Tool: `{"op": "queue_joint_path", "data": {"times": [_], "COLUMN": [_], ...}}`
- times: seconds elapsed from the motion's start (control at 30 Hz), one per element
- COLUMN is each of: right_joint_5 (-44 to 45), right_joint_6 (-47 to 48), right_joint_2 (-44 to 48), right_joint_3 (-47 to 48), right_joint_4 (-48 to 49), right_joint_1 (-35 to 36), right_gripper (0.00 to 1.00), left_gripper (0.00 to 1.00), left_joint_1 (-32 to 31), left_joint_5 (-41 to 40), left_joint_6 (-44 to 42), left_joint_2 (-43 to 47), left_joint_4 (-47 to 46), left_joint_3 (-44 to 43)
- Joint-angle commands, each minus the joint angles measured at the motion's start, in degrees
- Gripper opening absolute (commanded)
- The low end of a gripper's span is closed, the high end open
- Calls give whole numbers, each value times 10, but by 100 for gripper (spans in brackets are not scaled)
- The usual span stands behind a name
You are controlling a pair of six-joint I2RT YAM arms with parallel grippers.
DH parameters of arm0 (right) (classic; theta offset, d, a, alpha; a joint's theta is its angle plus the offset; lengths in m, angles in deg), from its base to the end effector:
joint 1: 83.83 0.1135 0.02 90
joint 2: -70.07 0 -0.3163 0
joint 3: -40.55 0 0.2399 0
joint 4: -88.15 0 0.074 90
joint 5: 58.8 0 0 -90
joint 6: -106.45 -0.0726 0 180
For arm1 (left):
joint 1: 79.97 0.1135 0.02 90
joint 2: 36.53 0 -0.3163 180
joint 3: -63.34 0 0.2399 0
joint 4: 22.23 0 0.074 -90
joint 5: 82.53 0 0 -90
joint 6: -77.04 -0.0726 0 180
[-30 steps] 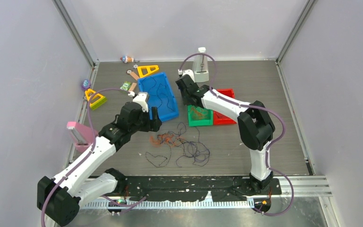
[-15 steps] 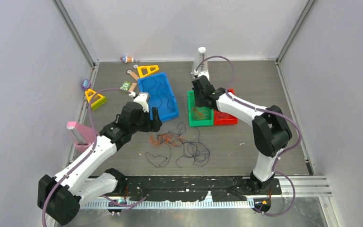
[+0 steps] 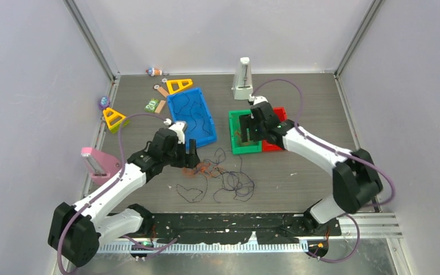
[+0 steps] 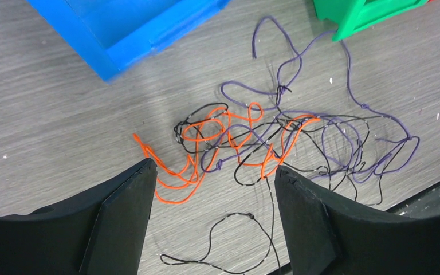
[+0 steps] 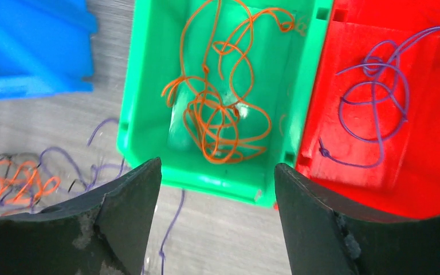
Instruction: Untangle the cables
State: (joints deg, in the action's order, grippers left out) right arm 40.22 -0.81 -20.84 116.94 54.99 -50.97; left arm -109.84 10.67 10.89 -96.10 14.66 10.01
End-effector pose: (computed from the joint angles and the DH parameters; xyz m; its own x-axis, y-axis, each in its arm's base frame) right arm 0.3047 0.1833 0.2619 -0.7258 -0.1200 -0.6773 -0.2428 0.9660 0.0891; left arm 0.1759 -0.1057 0.2600 -0.7576 -0.0305 -0.6521 0.2474 0.9110 -0.3300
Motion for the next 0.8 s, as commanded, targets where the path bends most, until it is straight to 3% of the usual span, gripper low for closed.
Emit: {"op": "queue_joint_path", "data": {"times": [0.0,0.1,0.2,0.47,0.77], "right_joint_5": [-20,-22,-23,-20,-1], "right_joint_6": [28,26,11,-48,-80], "right_joint_2": [113,168,204,259,183], "right_joint_3": [-46,-92,-131,-239,-275], "right_joint_4": [1,-11,-11,26,91], "right_joint_1": [6,23,47,103,170], "right_gripper": [80,92,97,92,82], "left_gripper": [78,89,99,93,82], "left_joint_1": [-3,-13,-24,-59,-64], "left_joint_5": [35,31,21,6,21], "left_joint_6": [6,12,17,19,30], "left_joint_2": [-9,-10,-8,-21,-58], "left_joint_4": [-37,-47,-48,-66,-120], "left_joint_3": [19,31,38,53,78]}}
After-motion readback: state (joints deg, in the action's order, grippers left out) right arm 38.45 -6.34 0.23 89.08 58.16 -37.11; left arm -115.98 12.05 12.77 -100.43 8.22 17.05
